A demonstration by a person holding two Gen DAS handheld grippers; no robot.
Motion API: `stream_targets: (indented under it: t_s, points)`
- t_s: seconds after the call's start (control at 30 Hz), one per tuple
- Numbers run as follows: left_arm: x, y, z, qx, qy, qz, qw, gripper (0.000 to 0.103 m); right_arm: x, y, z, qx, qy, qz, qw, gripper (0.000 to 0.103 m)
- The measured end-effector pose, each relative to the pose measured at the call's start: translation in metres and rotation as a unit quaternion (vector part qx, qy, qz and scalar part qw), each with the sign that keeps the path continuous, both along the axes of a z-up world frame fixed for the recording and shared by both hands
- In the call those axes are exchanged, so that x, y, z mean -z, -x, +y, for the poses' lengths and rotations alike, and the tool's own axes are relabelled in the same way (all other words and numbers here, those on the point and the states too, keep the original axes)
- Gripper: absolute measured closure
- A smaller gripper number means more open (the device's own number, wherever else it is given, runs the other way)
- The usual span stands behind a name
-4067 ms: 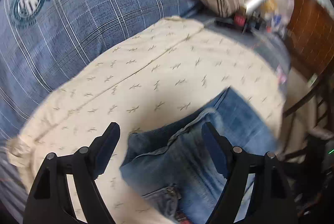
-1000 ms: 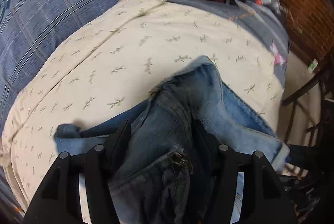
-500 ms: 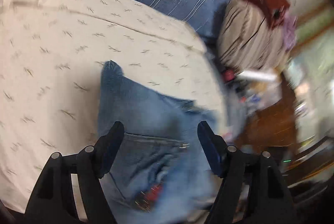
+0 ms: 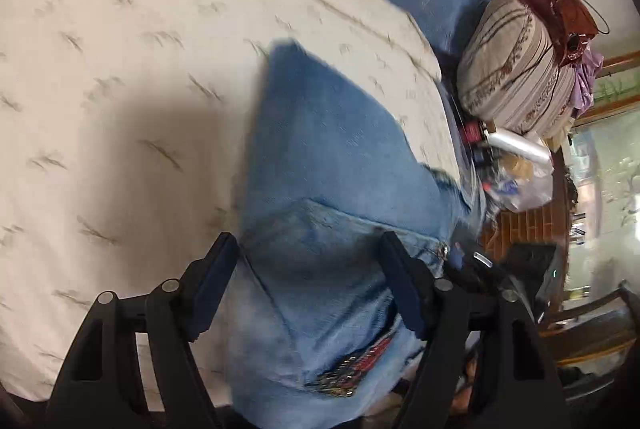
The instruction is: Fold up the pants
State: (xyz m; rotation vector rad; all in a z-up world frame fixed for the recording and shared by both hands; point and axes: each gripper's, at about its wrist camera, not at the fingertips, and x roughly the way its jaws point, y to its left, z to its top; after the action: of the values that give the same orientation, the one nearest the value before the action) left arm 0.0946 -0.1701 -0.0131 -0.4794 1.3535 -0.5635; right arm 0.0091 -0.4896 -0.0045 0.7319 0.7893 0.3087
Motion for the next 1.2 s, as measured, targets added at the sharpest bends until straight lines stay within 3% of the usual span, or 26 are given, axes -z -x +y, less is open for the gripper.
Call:
stream_targets:
  t_s: [0.1,0.17,0.27,0.33,0.4,0.47,0.53,0.6,0.63,0.67,0.73,0.8,0.87,0.9,0.93,0.97,1.1,1.2]
  points:
    - [-0.025,0.002,-0.014,0.004,0.000,-0.037,0.9993,0.043,-0.052,-0.009,0.003,-0.010,0.064,-0.073,0.995,0.098]
    - [-0.038,0.000,-0.023,0.000,0.001,-0.060,0.9982,0.043,-0.067,-0.022,-0.002,-0.011,0.101,-0.079,0.992,0.098]
    - [-0.031,-0.007,-0.035,-0.006,-0.029,-0.064,0.9975,0.043,-0.040,-0.047,-0.010,-0.006,0.164,-0.023,0.986,0.098]
    - [-0.014,-0.010,-0.048,-0.006,-0.072,-0.053,0.9960,0.043,-0.013,-0.057,-0.015,-0.004,0.183,0.016,0.983,0.098]
    - [-0.001,-0.010,-0.054,-0.003,-0.099,-0.059,0.9933,0.043,0.011,-0.063,-0.019,-0.005,0.164,0.041,0.986,0.095]
    - [-0.003,-0.008,-0.053,-0.006,-0.101,-0.066,0.9927,0.043,0.012,-0.054,-0.027,0.005,0.142,0.037,0.989,0.082]
    - [-0.010,-0.006,-0.048,-0.001,-0.102,-0.064,0.9928,0.043,0.005,-0.042,-0.039,0.009,0.105,0.032,0.994,0.080]
    - [-0.020,0.004,-0.031,-0.001,-0.084,-0.063,0.9944,0.043,-0.002,-0.024,-0.051,0.010,0.051,0.024,0.998,0.072]
    - [-0.023,0.010,-0.025,-0.001,-0.080,-0.068,0.9945,0.043,-0.002,-0.009,-0.056,0.006,0.023,0.018,1.000,0.062]
    - [-0.027,0.019,-0.016,-0.001,-0.074,-0.072,0.9946,0.042,0.000,0.003,-0.057,0.003,0.010,0.014,1.000,0.050]
    - [-0.027,0.035,-0.006,0.001,-0.055,-0.062,0.9965,0.040,0.002,0.020,-0.053,-0.007,-0.001,0.016,1.000,0.040]
    - [-0.016,0.055,-0.002,0.007,-0.023,-0.037,0.9990,0.034,0.013,0.036,-0.041,-0.026,-0.025,0.018,0.999,0.039]
    - [0.002,0.070,-0.007,0.016,-0.005,-0.010,0.9998,0.031,0.025,0.038,-0.026,-0.035,-0.018,0.031,0.999,0.036]
    - [0.012,0.075,-0.013,0.022,-0.010,0.005,0.9997,0.031,0.030,0.038,-0.020,-0.038,0.002,0.035,0.999,0.036]
    - [0.020,0.078,-0.018,0.025,-0.021,0.017,0.9993,0.031,0.029,0.038,-0.012,-0.041,0.038,0.032,0.998,0.051]
    - [0.025,0.081,-0.023,0.026,-0.039,0.019,0.9988,0.031,0.022,0.036,-0.002,-0.057,0.079,0.030,0.995,0.076]
    - [0.011,0.086,-0.028,0.029,-0.051,-0.005,0.9983,0.031,-0.026,0.047,0.018,-0.059,0.224,-0.035,0.972,0.088]
    - [0.022,0.085,-0.032,0.027,-0.064,-0.001,0.9976,0.030,-0.002,0.035,0.014,-0.062,0.274,0.011,0.960,0.085]
